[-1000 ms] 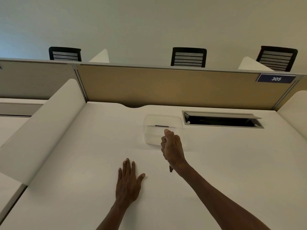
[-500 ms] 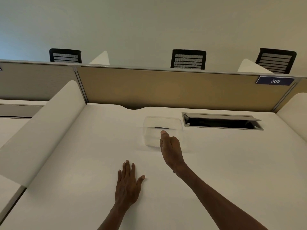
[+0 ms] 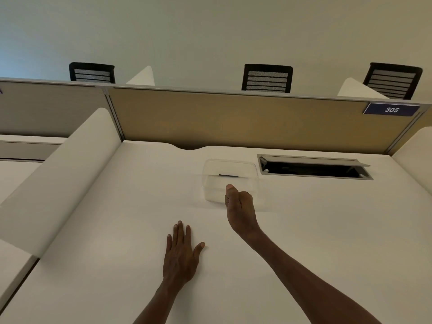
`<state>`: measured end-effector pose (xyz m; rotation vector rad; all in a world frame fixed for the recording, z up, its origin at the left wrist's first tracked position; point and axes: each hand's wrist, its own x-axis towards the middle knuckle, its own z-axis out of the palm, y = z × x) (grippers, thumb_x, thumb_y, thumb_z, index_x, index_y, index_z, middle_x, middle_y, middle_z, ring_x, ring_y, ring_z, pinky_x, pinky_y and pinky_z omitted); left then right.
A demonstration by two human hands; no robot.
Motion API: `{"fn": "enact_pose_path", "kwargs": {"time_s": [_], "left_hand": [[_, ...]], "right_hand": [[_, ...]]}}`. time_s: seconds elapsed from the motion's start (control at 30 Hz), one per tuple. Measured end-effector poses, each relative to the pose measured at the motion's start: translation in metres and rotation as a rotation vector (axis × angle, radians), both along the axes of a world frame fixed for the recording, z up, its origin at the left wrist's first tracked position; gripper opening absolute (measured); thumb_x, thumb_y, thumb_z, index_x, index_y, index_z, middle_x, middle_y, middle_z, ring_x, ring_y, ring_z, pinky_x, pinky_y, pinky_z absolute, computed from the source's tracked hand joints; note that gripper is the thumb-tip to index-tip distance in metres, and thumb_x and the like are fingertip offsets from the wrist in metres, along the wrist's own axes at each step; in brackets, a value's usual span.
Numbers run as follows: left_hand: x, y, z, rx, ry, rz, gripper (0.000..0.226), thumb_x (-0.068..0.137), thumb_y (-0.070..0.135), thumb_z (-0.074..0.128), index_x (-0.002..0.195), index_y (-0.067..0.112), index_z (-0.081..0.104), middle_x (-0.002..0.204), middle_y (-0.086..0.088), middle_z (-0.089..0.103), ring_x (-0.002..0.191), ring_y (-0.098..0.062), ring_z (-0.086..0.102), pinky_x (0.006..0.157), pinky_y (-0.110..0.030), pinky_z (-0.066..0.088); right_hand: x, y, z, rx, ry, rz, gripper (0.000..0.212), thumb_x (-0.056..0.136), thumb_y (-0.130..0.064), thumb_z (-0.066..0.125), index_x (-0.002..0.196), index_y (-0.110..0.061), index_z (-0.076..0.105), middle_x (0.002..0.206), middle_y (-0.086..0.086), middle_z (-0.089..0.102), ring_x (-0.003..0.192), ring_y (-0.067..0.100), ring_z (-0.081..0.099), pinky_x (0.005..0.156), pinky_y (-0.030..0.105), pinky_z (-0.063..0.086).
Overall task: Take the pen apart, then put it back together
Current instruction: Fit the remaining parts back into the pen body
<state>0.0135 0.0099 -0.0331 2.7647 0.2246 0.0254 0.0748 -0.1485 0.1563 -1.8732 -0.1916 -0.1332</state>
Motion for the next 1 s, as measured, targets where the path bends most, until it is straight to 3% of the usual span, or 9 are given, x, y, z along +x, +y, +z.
{"fn": "enact_pose_path", "kwargs": {"time_s": [0.5,0.67,0.77,0.83,0.87,0.93,1.0], "left_hand": [[-0.006,0.000,-0.009,-0.013,0.023,0.012,0.083,0.093,0.068,0.015,0.155,0.013,0.001,0.162,-0.004,-0.014,0.148,-0.016,-0.019,0.121,-0.036,-0.006],[0.005,0.001,0.000,-0.101,0.086,0.030,0.079,0.097,0.061,0.028,0.155,0.013,0.007,0.164,-0.006,-0.011,0.149,-0.017,-0.017,0.122,-0.039,-0.007],[0.010,-0.008,0.023,-0.319,0.080,0.052,0.067,0.100,0.051,0.038,0.153,0.014,0.022,0.165,-0.005,0.004,0.152,-0.019,-0.002,0.122,-0.041,0.002],[0.012,-0.019,0.048,-0.518,0.052,0.082,0.059,0.098,0.050,0.043,0.147,0.016,0.040,0.158,-0.002,0.033,0.148,-0.020,0.025,0.118,-0.034,0.022],[0.012,-0.026,0.062,-0.642,0.053,0.092,0.056,0.096,0.053,0.044,0.139,0.017,0.050,0.146,0.000,0.050,0.138,-0.020,0.043,0.109,-0.030,0.034],[0.009,-0.039,0.086,-1.015,0.111,0.125,0.051,0.094,0.059,0.045,0.119,0.018,0.064,0.120,0.003,0.069,0.111,-0.020,0.066,0.089,-0.030,0.049],[0.009,-0.045,0.100,-1.452,0.212,0.199,0.044,0.097,0.049,0.051,0.114,0.011,0.065,0.110,-0.009,0.074,0.099,-0.025,0.072,0.082,-0.033,0.057]], "right_hand": [[-0.008,0.000,-0.011,0.067,0.018,-0.007,0.057,0.088,-0.055,0.031,0.045,-0.018,0.023,0.037,-0.008,0.024,0.038,0.006,0.021,0.042,0.026,0.020],[-0.002,0.000,0.006,0.179,0.079,0.044,0.058,0.096,-0.043,0.035,0.042,-0.025,0.024,0.039,-0.011,0.022,0.039,0.006,0.017,0.041,0.020,0.017],[-0.001,-0.002,0.006,0.209,0.116,0.089,0.059,0.104,-0.037,0.033,0.047,-0.024,0.026,0.042,-0.010,0.024,0.040,0.007,0.019,0.042,0.021,0.019],[0.000,-0.001,0.007,0.283,0.160,0.119,0.054,0.105,-0.037,0.030,0.053,-0.022,0.026,0.047,-0.007,0.025,0.045,0.011,0.019,0.046,0.024,0.019],[0.001,0.000,0.008,0.317,0.174,0.125,0.052,0.105,-0.037,0.029,0.055,-0.021,0.028,0.050,-0.005,0.025,0.049,0.013,0.019,0.048,0.027,0.020],[0.003,0.002,0.010,0.370,0.175,0.120,0.051,0.106,-0.036,0.028,0.057,-0.020,0.031,0.052,-0.003,0.026,0.052,0.016,0.021,0.051,0.031,0.021],[0.004,0.004,0.012,0.425,0.175,0.113,0.051,0.105,-0.035,0.028,0.057,-0.020,0.034,0.052,-0.003,0.028,0.050,0.014,0.025,0.052,0.030,0.024]]}}
